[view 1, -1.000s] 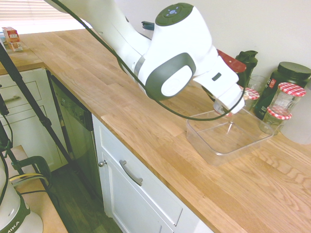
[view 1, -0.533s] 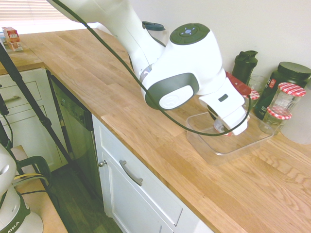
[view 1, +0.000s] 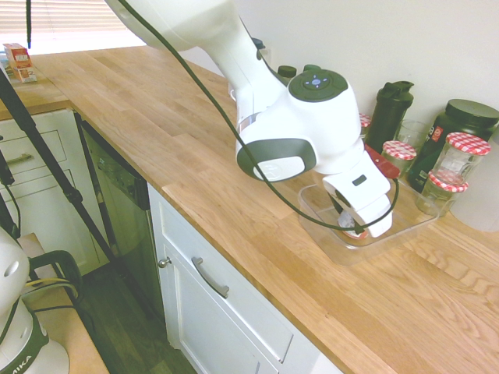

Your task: Put the cereal into the container

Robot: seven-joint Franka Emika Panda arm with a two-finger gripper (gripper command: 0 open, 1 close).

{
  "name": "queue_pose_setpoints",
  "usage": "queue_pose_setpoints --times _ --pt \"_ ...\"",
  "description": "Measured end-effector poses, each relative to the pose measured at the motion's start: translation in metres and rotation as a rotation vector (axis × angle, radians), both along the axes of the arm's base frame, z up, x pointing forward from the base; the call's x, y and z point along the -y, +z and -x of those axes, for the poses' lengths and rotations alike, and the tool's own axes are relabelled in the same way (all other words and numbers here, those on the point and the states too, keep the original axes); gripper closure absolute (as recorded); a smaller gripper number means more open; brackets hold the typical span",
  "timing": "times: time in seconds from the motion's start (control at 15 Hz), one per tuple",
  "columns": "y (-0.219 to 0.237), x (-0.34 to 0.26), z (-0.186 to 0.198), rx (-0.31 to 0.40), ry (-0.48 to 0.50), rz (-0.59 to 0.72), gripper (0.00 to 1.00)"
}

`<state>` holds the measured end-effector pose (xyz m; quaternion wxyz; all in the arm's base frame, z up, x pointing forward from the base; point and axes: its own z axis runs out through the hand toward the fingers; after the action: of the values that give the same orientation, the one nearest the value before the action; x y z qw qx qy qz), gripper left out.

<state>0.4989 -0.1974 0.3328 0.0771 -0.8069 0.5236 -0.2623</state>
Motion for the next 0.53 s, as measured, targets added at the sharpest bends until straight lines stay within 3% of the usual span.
queue_pose_setpoints --times 0.53 --pt "0.0 0.009 -0.014 -0.029 0.037 -0.034 0.0"
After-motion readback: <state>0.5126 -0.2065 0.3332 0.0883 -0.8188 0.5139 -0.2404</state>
